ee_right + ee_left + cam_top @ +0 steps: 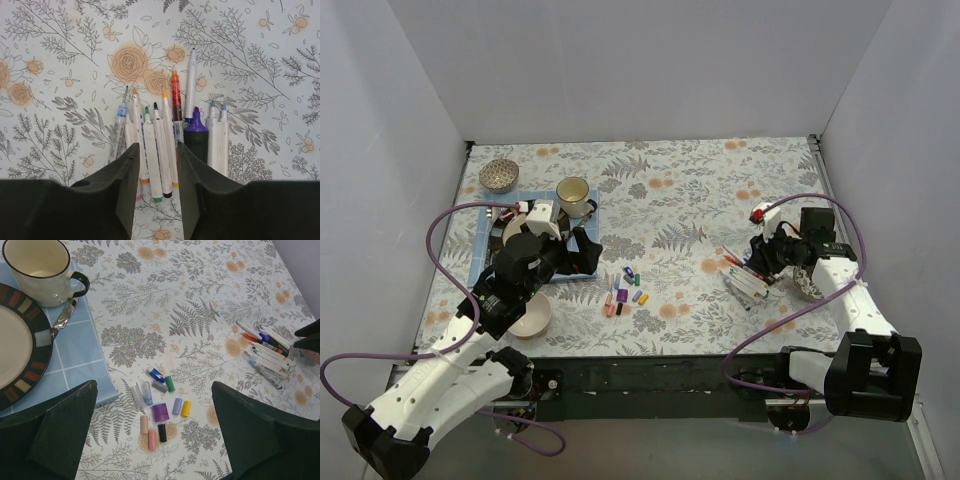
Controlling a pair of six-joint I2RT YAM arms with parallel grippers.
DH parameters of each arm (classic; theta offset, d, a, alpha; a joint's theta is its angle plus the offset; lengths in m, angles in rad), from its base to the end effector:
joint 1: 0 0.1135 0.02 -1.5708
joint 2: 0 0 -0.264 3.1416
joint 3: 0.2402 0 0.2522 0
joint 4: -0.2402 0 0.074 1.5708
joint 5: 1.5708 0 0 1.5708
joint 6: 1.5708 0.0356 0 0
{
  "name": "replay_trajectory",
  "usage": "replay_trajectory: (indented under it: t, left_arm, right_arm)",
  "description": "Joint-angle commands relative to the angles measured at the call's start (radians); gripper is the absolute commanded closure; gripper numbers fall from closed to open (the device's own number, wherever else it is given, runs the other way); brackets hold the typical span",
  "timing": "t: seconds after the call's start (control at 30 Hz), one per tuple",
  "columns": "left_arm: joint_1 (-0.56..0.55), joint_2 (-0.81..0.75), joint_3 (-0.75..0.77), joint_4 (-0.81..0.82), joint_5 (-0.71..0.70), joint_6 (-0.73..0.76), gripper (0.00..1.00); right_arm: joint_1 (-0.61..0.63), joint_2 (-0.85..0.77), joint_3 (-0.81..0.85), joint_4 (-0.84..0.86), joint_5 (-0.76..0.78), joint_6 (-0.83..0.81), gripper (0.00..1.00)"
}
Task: Open the pen caps
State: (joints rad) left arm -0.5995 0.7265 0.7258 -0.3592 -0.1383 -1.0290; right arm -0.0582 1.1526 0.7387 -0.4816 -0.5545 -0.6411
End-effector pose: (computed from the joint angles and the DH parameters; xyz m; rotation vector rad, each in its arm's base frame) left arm 0.1431 -0.0918 0.3102 -0.5317 1.9778 -0.9324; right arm 0.2271 0.0055 0.2298 -0.8844 2.1452 0.3396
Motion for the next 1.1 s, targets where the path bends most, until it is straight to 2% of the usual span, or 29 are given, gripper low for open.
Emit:
replay_trajectory:
  t: [0.0,0.1,0.13,0.17,0.2,0.23,0.33,0.43,0.5,0.57,0.77,1.07]
  left_arm:
    - [-0.002,-0.009,-0.014,0.006,0.008,0.003,0.02]
    - [-0.002,-0.010,-0.014,0.008,0.009,0.003,0.02]
    - [-0.002,-0.010,-0.016,0.009,0.011,0.003,0.02]
    - [0.000,-0.007,-0.014,0.009,0.012,0.003,0.02]
    - [-0.002,-0.004,-0.014,0.011,0.016,0.003,0.02]
    - [-0.002,-0.004,-0.014,0.011,0.017,0.003,0.02]
    - [-0.002,0.005,-0.012,0.009,0.019,0.003,0.02]
    - [-0.002,0.002,-0.016,0.009,0.013,0.001,0.02]
    - [-0.002,0.007,-0.016,0.009,0.012,0.001,0.02]
    - [-0.002,0.013,-0.014,0.008,0.011,0.001,0.02]
    - [-0.002,0.016,-0.016,0.008,0.002,0.000,0.02]
    - [-0.002,0.027,-0.014,0.006,0.009,0.001,0.02]
  right_arm:
    - [-0.005,-0.019,0.013,-0.041,-0.087,-0.034,0.58]
    - [-0.003,-0.007,0.022,-0.112,-0.201,-0.145,0.65]
    - [0.020,0.013,0.027,-0.227,-0.294,-0.217,0.71]
    - [0.053,0.028,0.025,-0.256,-0.298,-0.276,0.74]
    - [0.114,0.042,0.021,-0.288,-0.283,-0.310,0.76]
    - [0.238,0.065,-0.004,-0.267,-0.209,-0.301,0.79]
    - [0.435,0.111,-0.036,-0.223,-0.136,-0.276,0.80]
    - [0.576,0.153,-0.054,-0.232,-0.128,-0.327,0.79]
    - [0.673,0.200,-0.071,-0.184,-0.084,-0.284,0.78]
    - [0.705,0.245,-0.076,-0.119,0.030,-0.243,0.79]
    - [0.739,0.289,-0.074,-0.058,0.154,-0.166,0.82]
    - [0.721,0.257,-0.052,-0.095,0.091,-0.184,0.82]
